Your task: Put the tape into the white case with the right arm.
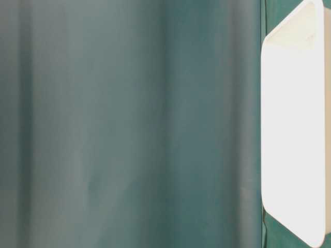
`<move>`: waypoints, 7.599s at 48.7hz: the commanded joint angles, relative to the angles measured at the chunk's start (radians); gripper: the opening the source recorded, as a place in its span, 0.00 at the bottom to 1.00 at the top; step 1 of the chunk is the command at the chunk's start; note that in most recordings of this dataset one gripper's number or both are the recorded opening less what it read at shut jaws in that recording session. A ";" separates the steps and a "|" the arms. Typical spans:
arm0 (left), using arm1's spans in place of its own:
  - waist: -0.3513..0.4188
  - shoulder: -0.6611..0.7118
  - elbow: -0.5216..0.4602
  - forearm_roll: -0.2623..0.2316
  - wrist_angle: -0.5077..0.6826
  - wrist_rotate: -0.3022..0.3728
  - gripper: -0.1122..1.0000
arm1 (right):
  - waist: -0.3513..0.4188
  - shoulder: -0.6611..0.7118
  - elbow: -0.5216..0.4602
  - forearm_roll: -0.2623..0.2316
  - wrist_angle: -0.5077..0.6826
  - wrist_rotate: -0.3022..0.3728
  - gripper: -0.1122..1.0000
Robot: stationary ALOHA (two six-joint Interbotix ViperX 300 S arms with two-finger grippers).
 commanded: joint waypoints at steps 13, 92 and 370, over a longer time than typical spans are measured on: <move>-0.002 0.008 0.008 -0.002 0.017 -0.002 0.10 | 0.044 0.005 -0.026 -0.028 -0.006 -0.002 0.85; -0.002 -0.084 0.061 -0.002 0.014 -0.005 0.10 | 0.179 0.268 -0.112 -0.135 -0.190 0.012 0.83; 0.015 -0.278 0.196 -0.002 -0.064 -0.025 0.10 | 0.094 0.833 -0.746 -0.137 0.520 0.391 0.09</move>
